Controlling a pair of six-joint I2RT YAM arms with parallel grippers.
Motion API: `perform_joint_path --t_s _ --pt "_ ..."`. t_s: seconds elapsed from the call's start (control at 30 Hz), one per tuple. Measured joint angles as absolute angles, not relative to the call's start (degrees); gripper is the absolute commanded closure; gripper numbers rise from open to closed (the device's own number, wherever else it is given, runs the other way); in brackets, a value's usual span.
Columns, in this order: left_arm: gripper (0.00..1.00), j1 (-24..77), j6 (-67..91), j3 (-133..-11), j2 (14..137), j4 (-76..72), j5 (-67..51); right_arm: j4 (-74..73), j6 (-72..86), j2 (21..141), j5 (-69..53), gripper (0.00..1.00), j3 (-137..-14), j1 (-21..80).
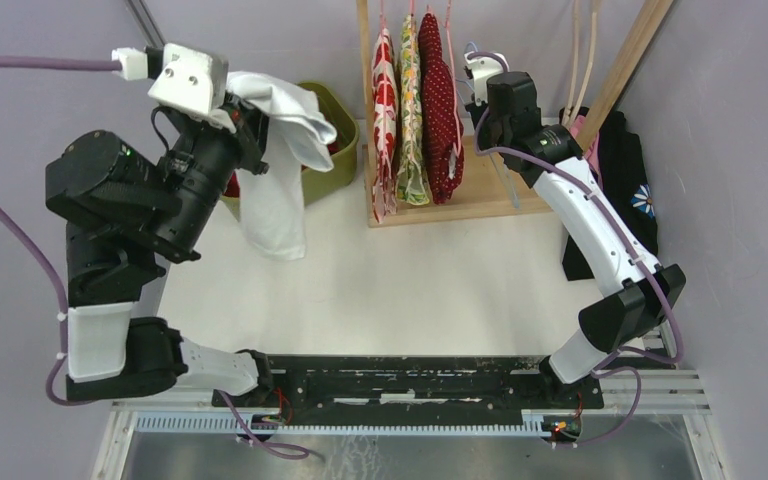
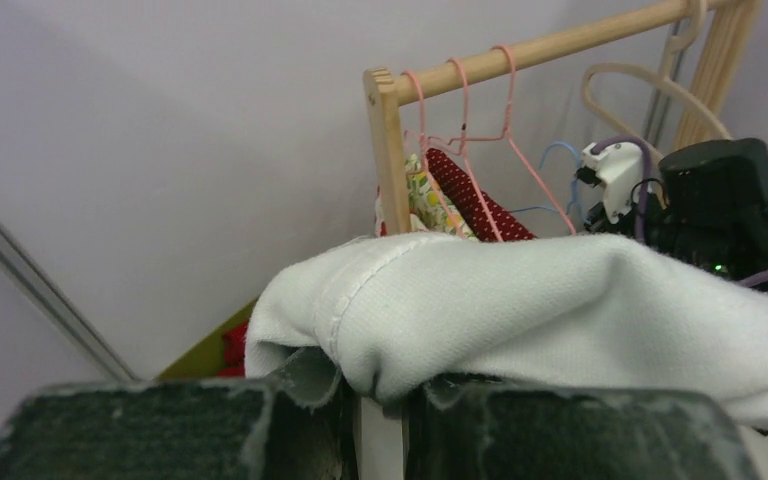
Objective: Remove the skirt from the hanger
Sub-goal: Remove the skirt from the hanger, then place the skirt in the bin.
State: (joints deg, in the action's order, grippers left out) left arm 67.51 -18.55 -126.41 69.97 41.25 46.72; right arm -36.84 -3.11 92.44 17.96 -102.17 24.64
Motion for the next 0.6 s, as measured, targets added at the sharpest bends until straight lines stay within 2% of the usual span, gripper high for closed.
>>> perform_joint_path --t_s 0.1,0.17,0.6 --pt "0.97 67.6 -16.2 -136.0 75.7 45.4 45.3 -36.9 -3.1 92.4 17.9 0.99 -102.2 24.6" --pt "0.97 67.6 -15.5 -138.1 76.8 46.7 45.0 -36.8 -3.1 92.4 17.8 0.99 -102.1 24.6" --pt "0.97 67.6 -13.5 -132.1 69.7 49.7 48.8 -36.8 -2.2 92.2 16.5 0.99 -102.2 24.6"
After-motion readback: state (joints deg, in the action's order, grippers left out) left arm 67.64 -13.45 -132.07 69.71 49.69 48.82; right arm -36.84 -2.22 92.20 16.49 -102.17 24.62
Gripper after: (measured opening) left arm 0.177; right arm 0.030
